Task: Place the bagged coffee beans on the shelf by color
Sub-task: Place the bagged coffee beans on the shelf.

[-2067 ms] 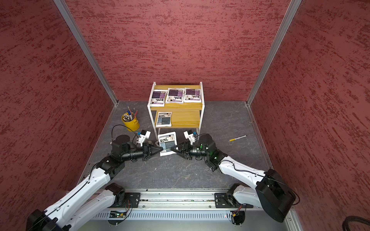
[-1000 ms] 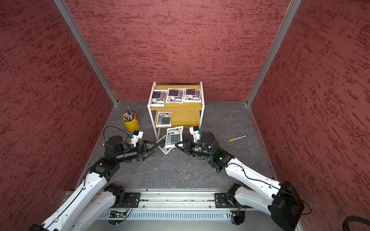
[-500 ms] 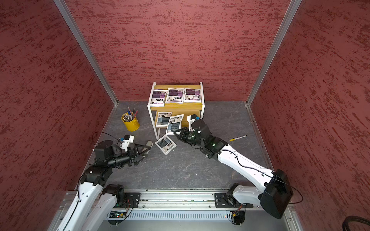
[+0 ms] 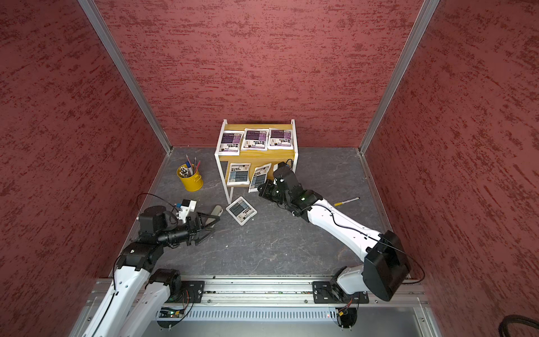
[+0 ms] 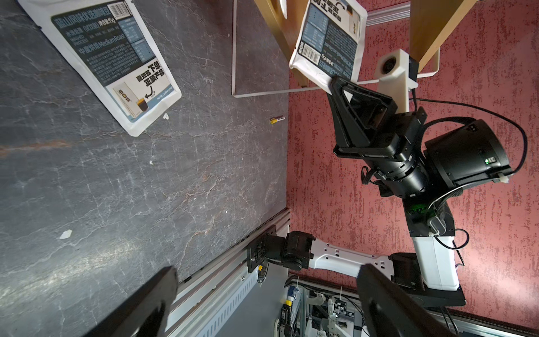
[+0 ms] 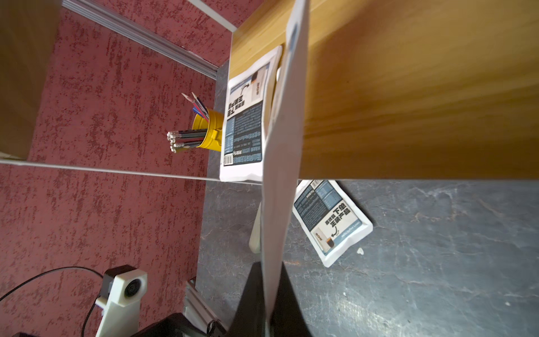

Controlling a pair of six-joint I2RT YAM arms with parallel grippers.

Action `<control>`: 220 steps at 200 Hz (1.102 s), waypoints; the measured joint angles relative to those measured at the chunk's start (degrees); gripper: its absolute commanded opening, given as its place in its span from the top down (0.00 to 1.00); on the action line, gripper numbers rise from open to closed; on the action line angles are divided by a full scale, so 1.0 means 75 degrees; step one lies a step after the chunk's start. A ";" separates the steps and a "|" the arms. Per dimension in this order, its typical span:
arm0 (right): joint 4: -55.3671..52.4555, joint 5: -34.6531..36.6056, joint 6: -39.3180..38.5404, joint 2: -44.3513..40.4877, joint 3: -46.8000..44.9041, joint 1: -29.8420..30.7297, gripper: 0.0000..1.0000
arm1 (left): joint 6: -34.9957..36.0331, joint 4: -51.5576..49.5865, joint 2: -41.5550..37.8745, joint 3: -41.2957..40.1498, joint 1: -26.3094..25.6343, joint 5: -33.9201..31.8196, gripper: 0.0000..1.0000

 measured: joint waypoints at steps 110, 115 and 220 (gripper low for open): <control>0.0114 -0.0507 -0.0082 0.0924 0.0114 -0.0571 0.89 | 0.0087 -0.0300 -0.0003 -0.0003 0.0035 0.0000 0.00; 0.0137 -0.0522 -0.0085 0.0947 0.0122 -0.0577 0.86 | 0.0087 -0.0312 -0.0003 -0.0003 0.0035 0.0000 0.00; 0.0233 -0.0536 0.0117 0.0886 0.0125 -0.0603 0.38 | 0.0085 -0.0361 -0.0122 -0.0023 0.0050 0.0000 0.00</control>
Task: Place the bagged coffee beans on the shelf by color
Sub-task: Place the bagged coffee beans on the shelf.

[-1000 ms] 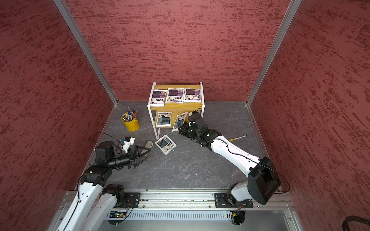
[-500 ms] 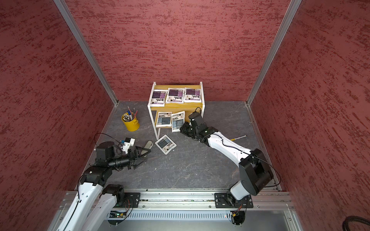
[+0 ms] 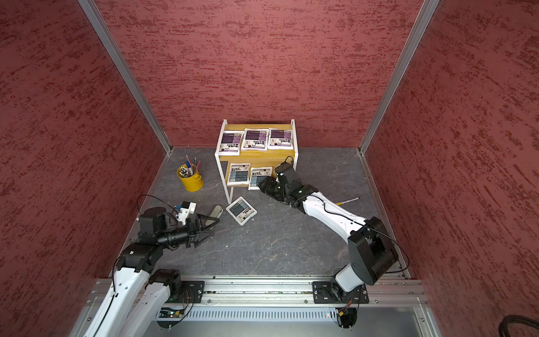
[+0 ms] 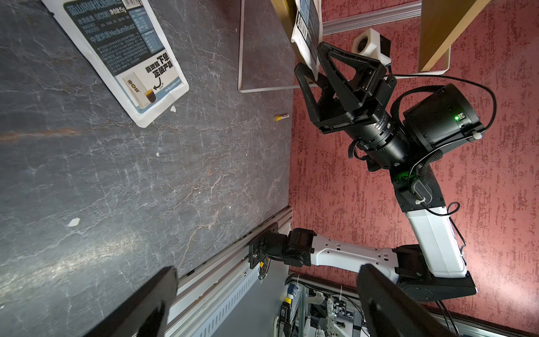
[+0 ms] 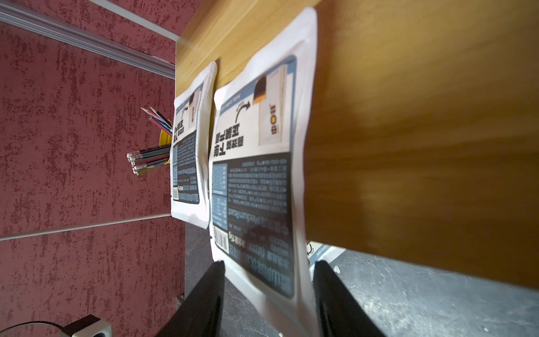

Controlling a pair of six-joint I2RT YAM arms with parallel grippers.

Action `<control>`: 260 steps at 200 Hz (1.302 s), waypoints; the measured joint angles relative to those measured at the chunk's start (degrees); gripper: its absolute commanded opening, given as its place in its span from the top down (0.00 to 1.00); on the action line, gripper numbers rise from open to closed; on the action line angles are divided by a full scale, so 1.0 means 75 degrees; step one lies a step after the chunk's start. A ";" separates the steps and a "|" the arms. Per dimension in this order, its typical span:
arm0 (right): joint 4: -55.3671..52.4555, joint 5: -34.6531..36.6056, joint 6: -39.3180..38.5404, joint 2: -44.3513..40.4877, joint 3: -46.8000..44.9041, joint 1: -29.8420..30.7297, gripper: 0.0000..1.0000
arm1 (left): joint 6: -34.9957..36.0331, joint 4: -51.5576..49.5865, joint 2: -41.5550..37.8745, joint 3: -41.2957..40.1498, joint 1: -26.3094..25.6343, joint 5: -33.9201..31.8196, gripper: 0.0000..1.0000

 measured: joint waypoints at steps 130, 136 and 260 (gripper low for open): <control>-0.0070 -0.0012 0.0149 -0.1591 -0.1204 0.0050 0.33 | -0.0009 0.0038 -0.0017 -0.0105 0.0029 -0.0003 0.00; -0.0058 -0.0015 0.0143 -0.1591 -0.1204 0.0050 0.32 | -0.0023 0.0044 -0.0017 -0.0117 0.0029 -0.0003 0.00; 0.0382 -0.1373 0.0119 -0.0970 -0.1131 0.0050 0.24 | -0.0044 0.0093 -0.0017 -0.0146 0.0029 -0.0003 0.00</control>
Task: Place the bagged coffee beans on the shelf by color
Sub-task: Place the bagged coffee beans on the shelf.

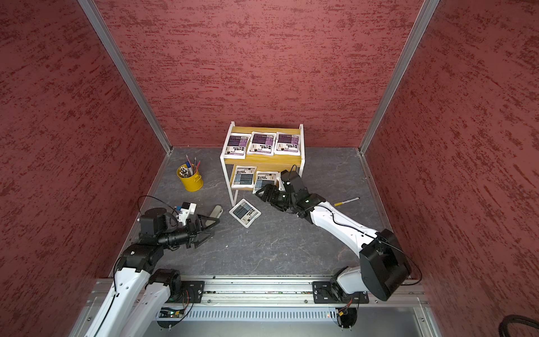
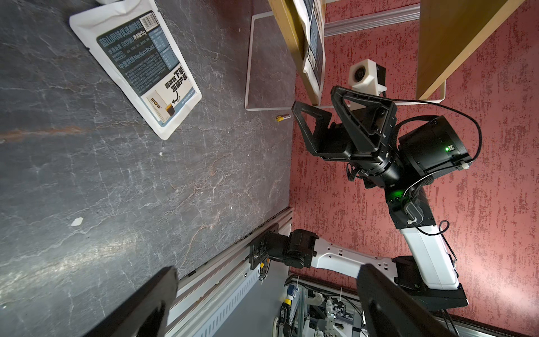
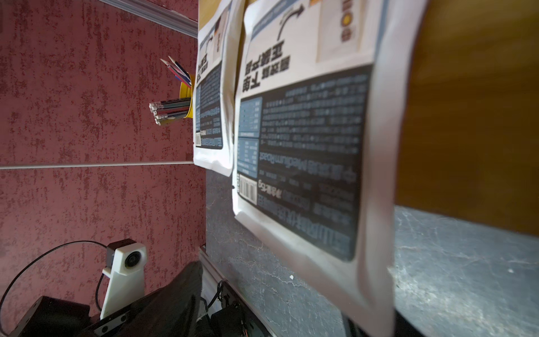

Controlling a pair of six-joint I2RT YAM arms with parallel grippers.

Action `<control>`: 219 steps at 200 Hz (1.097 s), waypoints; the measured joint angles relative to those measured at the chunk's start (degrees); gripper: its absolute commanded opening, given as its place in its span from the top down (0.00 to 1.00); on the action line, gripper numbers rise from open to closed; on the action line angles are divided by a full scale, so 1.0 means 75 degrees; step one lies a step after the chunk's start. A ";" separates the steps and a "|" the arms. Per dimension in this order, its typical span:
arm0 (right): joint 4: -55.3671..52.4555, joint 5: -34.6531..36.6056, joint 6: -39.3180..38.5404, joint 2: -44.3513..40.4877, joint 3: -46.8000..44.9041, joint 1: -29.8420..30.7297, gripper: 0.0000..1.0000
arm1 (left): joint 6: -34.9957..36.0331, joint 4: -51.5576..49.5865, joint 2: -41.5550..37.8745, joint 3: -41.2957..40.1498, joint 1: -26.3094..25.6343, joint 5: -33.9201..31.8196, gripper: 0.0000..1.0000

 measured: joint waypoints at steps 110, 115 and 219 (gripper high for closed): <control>0.0035 -0.0621 -0.0245 -0.0845 -0.0662 0.0015 0.29 | -0.0082 0.0111 -0.0052 -0.0187 0.0000 0.0000 0.00; -0.0009 -0.0621 -0.0303 -0.0901 -0.0662 0.0035 0.31 | -0.0093 0.0122 -0.0061 -0.0201 0.0000 0.0000 0.00; -0.0265 -0.0478 -0.0868 -0.0408 -0.0478 0.0309 0.94 | -0.0128 0.0154 -0.0306 -0.0318 0.0006 0.0000 0.00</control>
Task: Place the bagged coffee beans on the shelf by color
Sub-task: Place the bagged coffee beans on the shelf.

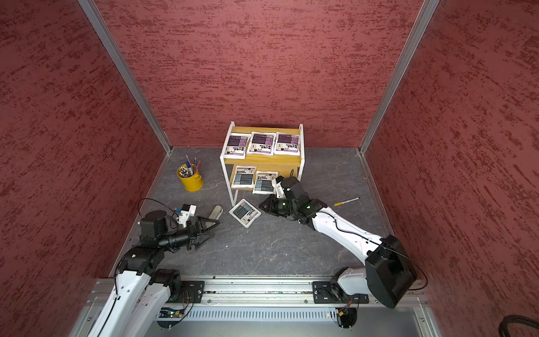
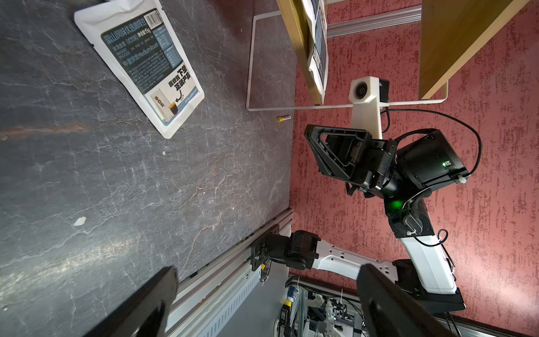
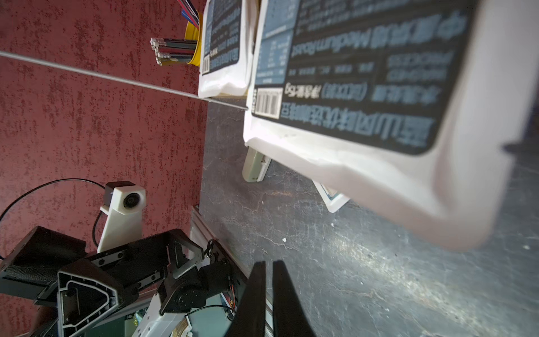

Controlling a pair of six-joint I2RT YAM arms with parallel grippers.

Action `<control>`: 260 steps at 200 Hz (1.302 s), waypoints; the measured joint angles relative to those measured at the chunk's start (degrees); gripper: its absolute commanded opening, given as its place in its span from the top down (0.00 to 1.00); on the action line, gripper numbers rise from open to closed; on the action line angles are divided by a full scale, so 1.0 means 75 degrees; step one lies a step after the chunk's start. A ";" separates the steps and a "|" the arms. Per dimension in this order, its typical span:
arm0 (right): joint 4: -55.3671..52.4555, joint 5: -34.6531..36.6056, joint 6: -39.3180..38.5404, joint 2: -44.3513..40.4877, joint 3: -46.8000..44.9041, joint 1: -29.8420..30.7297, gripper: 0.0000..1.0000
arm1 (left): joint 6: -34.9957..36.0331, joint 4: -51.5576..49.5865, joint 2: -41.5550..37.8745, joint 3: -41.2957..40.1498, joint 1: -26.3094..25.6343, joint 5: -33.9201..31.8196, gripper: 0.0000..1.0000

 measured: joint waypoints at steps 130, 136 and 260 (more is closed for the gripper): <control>-0.0006 0.0551 0.0090 0.1207 0.1070 0.0000 1.00 | 0.0111 -0.0166 0.0006 -0.0026 0.0047 0.0000 0.00; -0.0023 0.0554 0.0079 0.1253 0.1131 0.0000 1.00 | 0.0125 -0.0184 0.0017 -0.0026 0.0050 0.0000 0.00; -0.0364 0.0525 -0.0227 0.1725 0.1859 -0.0195 1.00 | 0.0227 -0.0280 0.0032 -0.0026 0.0085 -0.0006 0.00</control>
